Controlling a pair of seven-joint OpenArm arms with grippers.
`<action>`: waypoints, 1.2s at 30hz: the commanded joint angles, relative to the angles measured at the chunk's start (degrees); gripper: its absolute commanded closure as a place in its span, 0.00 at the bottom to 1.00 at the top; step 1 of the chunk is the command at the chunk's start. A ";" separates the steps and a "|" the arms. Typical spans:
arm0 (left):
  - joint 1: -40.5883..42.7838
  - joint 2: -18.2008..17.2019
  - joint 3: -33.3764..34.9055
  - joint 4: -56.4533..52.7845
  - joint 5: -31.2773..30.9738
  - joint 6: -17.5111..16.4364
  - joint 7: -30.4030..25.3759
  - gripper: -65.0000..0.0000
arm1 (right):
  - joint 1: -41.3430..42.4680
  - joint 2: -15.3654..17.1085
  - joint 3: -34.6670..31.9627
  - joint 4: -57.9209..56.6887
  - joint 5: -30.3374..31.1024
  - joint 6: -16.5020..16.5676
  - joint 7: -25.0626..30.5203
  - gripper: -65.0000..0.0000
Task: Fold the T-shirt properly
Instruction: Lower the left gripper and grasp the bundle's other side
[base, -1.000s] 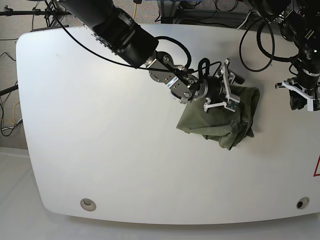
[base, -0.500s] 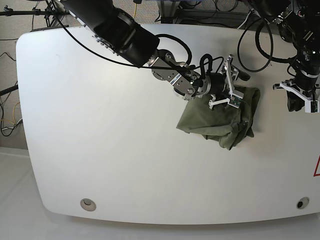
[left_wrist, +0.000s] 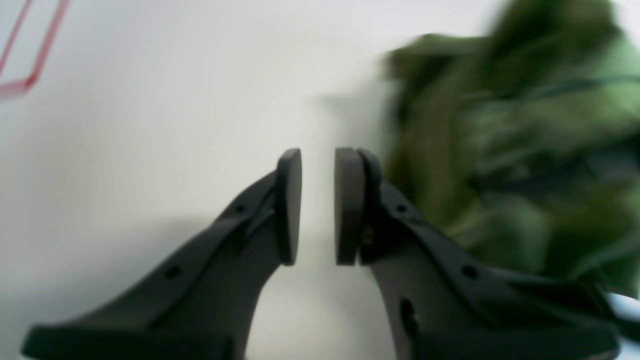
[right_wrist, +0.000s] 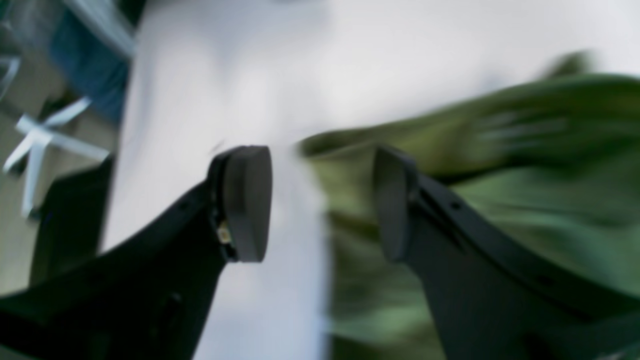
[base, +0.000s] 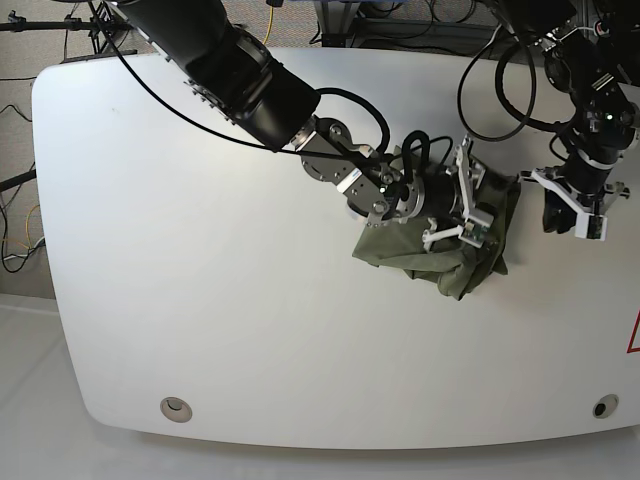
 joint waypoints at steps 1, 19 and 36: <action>0.25 0.52 3.60 3.01 -0.97 -0.12 -1.55 0.84 | 1.83 -0.66 4.01 1.24 0.45 -0.10 -1.41 0.53; 0.78 0.70 21.44 6.17 -0.80 0.23 6.10 1.00 | 3.06 3.55 10.69 4.41 0.45 -0.10 -5.80 0.88; 0.34 1.13 19.42 0.37 3.86 0.32 8.91 1.00 | 4.20 5.57 15.00 -1.31 0.19 -0.18 -5.45 0.99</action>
